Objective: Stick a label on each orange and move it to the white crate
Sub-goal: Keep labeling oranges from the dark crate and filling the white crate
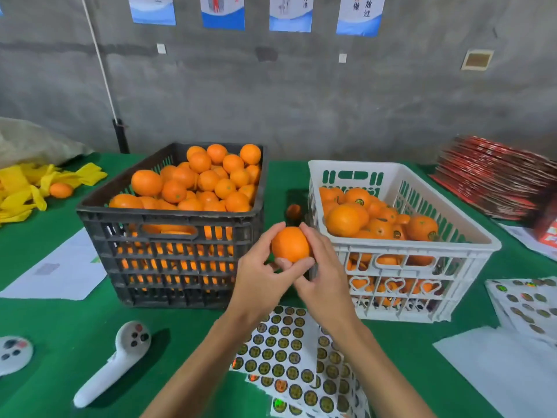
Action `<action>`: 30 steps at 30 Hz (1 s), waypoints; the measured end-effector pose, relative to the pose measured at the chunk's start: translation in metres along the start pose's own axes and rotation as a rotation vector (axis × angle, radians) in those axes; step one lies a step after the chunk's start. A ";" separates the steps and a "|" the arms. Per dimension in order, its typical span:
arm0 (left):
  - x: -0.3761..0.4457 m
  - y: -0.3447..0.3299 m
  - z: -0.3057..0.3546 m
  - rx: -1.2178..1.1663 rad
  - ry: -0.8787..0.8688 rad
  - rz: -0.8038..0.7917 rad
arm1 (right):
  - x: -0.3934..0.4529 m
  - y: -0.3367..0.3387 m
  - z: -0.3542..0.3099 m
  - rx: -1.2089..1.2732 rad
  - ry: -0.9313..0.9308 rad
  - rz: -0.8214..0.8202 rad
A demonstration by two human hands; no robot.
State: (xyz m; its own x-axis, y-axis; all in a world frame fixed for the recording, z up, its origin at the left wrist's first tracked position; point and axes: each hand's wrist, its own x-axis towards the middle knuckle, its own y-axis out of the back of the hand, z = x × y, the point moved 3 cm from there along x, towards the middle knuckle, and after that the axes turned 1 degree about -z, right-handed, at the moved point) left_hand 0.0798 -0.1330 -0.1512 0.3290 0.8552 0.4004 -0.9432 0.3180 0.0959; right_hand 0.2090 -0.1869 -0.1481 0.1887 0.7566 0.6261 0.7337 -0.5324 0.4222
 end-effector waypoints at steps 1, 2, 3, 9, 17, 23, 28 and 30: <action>-0.011 -0.006 -0.016 0.023 0.059 -0.004 | -0.014 -0.003 0.012 -0.053 -0.020 -0.038; -0.021 -0.010 -0.032 0.028 0.121 -0.010 | -0.028 -0.006 0.025 -0.095 -0.054 -0.089; -0.030 -0.014 -0.047 0.015 0.176 -0.022 | -0.040 -0.008 0.037 -0.118 -0.101 -0.143; -0.048 -0.029 -0.115 -0.041 0.357 -0.012 | -0.082 -0.007 0.076 -0.115 -0.271 -0.355; -0.027 -0.041 -0.152 0.145 0.339 0.073 | -0.113 0.006 0.097 -0.124 -0.245 -0.555; -0.016 -0.041 -0.164 0.169 0.347 0.088 | -0.117 0.004 0.108 -0.117 -0.268 -0.567; -0.018 -0.042 -0.166 0.169 0.332 0.082 | -0.114 0.005 0.108 -0.211 -0.167 -0.612; -0.019 -0.042 -0.166 0.148 0.331 0.077 | -0.112 0.006 0.109 -0.217 -0.144 -0.634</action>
State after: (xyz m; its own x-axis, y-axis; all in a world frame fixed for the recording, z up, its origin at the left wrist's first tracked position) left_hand 0.1205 -0.0941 -0.3140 0.2305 0.9681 0.0978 -0.9543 0.2053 0.2171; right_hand 0.2634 -0.2338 -0.2874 -0.1380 0.9822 0.1276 0.5862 -0.0229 0.8099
